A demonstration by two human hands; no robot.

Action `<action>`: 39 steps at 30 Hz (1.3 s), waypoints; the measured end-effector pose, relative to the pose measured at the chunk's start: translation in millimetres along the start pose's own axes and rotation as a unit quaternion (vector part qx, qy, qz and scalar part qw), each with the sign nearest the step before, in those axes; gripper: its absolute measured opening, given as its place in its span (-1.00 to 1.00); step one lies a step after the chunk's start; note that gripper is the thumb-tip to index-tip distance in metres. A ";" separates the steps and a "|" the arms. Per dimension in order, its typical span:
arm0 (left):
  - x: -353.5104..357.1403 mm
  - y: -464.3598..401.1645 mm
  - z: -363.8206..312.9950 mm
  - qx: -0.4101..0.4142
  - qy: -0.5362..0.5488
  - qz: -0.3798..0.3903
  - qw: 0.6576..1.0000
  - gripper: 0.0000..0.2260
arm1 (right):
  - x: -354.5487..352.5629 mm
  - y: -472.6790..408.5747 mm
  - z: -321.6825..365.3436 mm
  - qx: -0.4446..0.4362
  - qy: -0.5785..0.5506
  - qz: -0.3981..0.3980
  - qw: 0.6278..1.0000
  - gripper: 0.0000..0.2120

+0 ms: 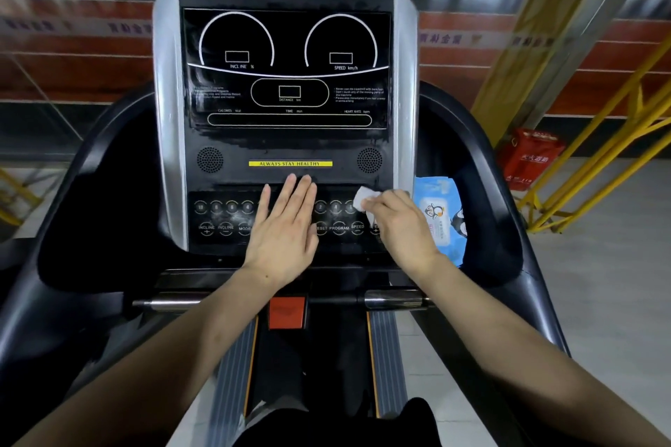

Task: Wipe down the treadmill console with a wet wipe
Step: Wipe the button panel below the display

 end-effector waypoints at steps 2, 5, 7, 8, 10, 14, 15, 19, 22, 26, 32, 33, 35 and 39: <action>0.5 0.8 1.0 0.002 -0.001 -0.001 1.000 -0.38 | 0.1 0.2 0.8 0.005 -0.006 -0.023 1.000 -0.72; 1.0 0.6 1.8 0.005 -0.006 -0.003 1.000 -0.39 | 15.0 32.4 8.4 -0.034 -0.008 -0.007 0.999 -0.77; 0.4 0.2 1.4 0.005 -0.003 -0.009 1.000 -0.39 | 23.2 50.0 14.4 -0.056 0.000 0.021 0.998 -0.75; 0.1 0.5 1.3 0.004 -0.002 -0.013 1.000 -0.39 | 23.1 49.3 16.6 -0.063 0.000 0.028 0.998 -0.73; 0.0 1.3 1.3 0.007 -0.001 -0.015 1.000 -0.39 | 17.6 31.6 21.2 -0.069 -0.003 0.018 0.997 -0.71; -2.2 0.9 3.8 0.019 -0.008 -0.017 1.000 -0.40 | 6.1 -15.0 12.5 0.003 -0.005 -0.034 0.999 -0.67; -3.1 0.0 5.2 0.024 -0.011 -0.016 1.000 -0.40 | 6.7 -14.7 11.6 0.016 -0.009 -0.040 0.999 -0.66; -6.8 0.0 12.2 0.033 -0.023 -0.018 0.999 -0.42 | 23.0 31.0 26.1 -0.054 0.013 0.002 0.998 -0.72; -7.1 4.4 20.3 0.019 -0.021 -0.012 1.000 -0.41 | 37.7 46.2 22.9 -0.083 0.017 0.055 0.995 -0.71; -2.4 10.6 25.7 0.016 -0.025 0.000 1.000 -0.40 | 21.7 3.0 28.2 -0.051 0.014 0.017 0.998 -0.61; -0.5 13.4 26.8 0.019 -0.022 0.002 1.000 -0.40 | 33.4 10.7 37.1 -0.042 -0.006 0.009 0.999 -0.58; -0.5 14.2 27.9 0.020 -0.020 0.001 1.000 -0.40 | 38.9 23.7 41.5 -0.073 -0.002 0.032 0.997 -0.61; -0.9 16.3 31.0 0.020 -0.021 -0.002 1.000 -0.40 | 41.9 34.5 45.3 -0.106 0.001 0.063 0.992 -0.64; -1.7 20.7 40.1 0.022 -0.024 -0.002 0.999 -0.40 | 32.9 -4.3 49.5 -0.069 0.001 0.035 0.997 -0.66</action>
Point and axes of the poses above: each hand's wrist, its own y-axis away from the middle knuckle, its own x-axis out of the palm, z = x × y, the point moved 10 cm from there along -y, towards the middle knuckle, and after that the axes turned 12 degrees about x, right-handed, at the moved point
